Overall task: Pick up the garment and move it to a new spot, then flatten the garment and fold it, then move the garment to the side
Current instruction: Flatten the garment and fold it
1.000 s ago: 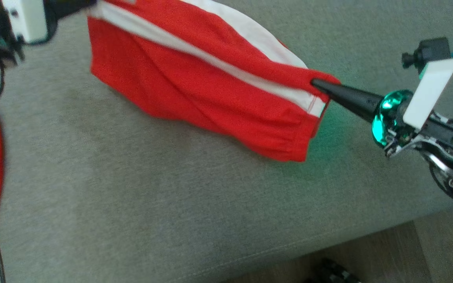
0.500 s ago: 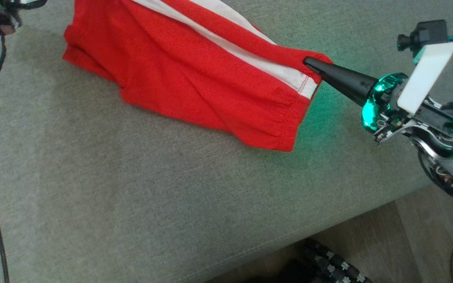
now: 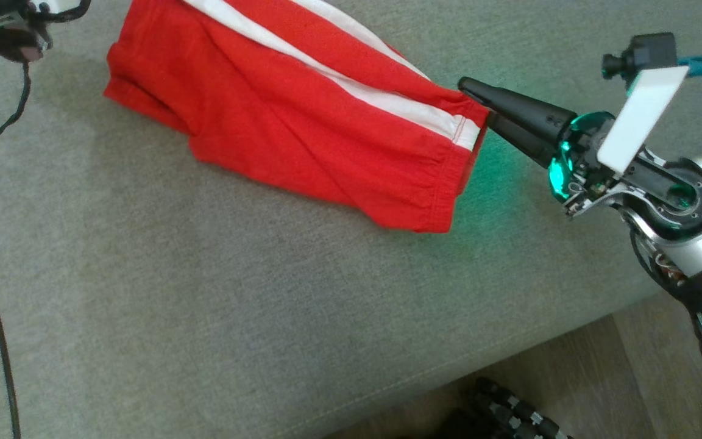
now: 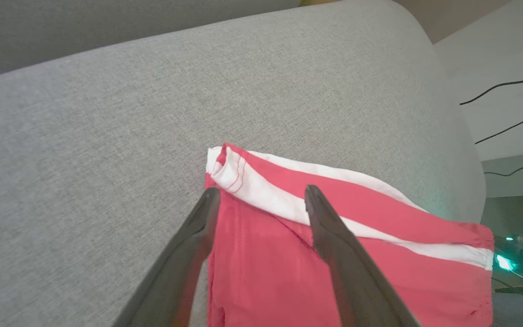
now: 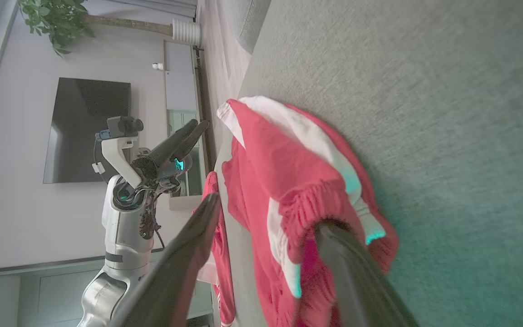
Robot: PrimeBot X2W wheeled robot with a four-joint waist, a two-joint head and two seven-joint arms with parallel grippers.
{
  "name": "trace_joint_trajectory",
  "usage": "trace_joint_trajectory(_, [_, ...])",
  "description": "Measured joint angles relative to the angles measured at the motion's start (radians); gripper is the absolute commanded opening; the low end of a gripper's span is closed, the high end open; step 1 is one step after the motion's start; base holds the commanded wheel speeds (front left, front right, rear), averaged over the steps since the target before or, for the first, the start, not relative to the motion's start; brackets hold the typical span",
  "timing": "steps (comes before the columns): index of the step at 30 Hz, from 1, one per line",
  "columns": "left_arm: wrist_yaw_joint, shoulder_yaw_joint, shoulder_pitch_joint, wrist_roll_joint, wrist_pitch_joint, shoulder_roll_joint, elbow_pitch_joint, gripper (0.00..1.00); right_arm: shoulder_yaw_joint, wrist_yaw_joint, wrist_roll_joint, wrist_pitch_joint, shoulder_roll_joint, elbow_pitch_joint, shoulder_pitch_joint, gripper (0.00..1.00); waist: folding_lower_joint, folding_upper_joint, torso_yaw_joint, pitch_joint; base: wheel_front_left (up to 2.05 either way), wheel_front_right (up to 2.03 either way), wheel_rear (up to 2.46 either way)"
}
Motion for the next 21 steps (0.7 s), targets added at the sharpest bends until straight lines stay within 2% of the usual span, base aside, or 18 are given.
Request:
trace_joint_trajectory(5, [-0.01, -0.056, 0.002, 0.036, 0.015, 0.024, 0.012, 1.0, -0.038, 0.0, -0.004, 0.0, -0.001, 0.009, 0.043, 1.0, 0.0, 0.0, -0.008, -0.031, 0.0, 0.0, 0.0])
trace_joint_trajectory(10, [-0.011, -0.115, 0.007, 0.078, 0.058, 0.066, 0.017, 1.0, -0.091, 0.0, -0.012, -0.005, -0.013, -0.033, 0.094, 1.0, 0.0, 0.0, -0.036, -0.035, 0.0, 0.0, 0.0])
trace_joint_trajectory(21, [-0.018, -0.174, 0.021, 0.062, 0.25, 0.112, 0.038, 1.0, -0.168, 0.0, -0.04, -0.014, -0.034, -0.123, 0.211, 1.0, 0.0, 0.0, -0.107, -0.019, 0.0, 0.0, 0.0])
